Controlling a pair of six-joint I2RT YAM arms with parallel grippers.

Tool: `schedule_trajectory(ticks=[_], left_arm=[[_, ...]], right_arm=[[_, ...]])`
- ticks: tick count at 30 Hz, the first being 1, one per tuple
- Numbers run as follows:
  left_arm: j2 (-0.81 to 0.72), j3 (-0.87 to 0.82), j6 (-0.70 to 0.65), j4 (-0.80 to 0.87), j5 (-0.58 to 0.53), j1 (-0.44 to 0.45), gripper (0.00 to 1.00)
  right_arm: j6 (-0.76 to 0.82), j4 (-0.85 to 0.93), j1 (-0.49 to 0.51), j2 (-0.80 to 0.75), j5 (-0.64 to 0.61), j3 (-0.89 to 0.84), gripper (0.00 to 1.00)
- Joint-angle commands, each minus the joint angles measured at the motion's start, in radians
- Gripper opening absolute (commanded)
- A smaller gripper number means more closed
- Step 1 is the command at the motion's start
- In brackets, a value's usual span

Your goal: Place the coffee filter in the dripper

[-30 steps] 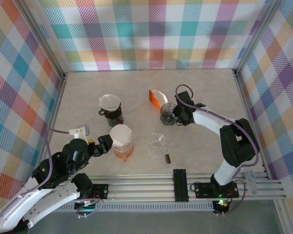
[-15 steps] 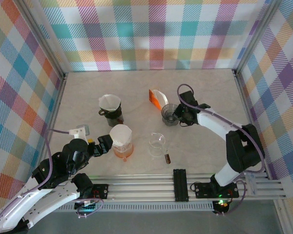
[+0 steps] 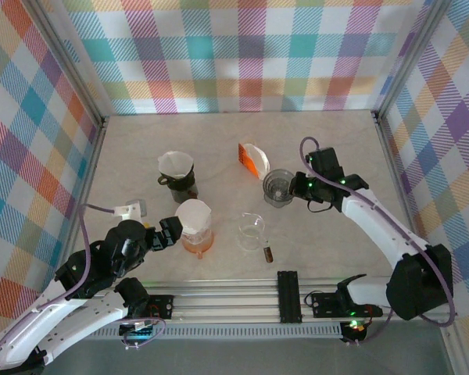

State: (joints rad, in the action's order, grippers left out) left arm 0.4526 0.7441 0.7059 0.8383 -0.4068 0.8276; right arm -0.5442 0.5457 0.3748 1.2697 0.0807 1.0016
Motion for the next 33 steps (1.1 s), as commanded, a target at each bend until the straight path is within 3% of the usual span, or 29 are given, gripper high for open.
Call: schedule_trajectory(ticks=[1, 5, 16, 33], left_arm=[[0.006, 0.032, -0.014, 0.007, -0.025, -0.011, 1.00], [0.014, 0.032, -0.016, 0.006, -0.030, -0.011, 1.00], [0.026, 0.030, -0.017, -0.011, -0.027, -0.011, 1.00], [0.018, 0.030, -0.018, -0.004, -0.035, -0.010, 1.00]], right_arm=[[0.117, 0.095, 0.001, -0.029, 0.159, 0.065, 0.00], [0.154, 0.181, 0.036, -0.032, 0.240, 0.128, 0.00], [0.194, 0.328, 0.217, 0.059, 0.213, 0.262, 0.00], [0.189, 0.305, 0.271, 0.147, 0.163, 0.250, 0.00]])
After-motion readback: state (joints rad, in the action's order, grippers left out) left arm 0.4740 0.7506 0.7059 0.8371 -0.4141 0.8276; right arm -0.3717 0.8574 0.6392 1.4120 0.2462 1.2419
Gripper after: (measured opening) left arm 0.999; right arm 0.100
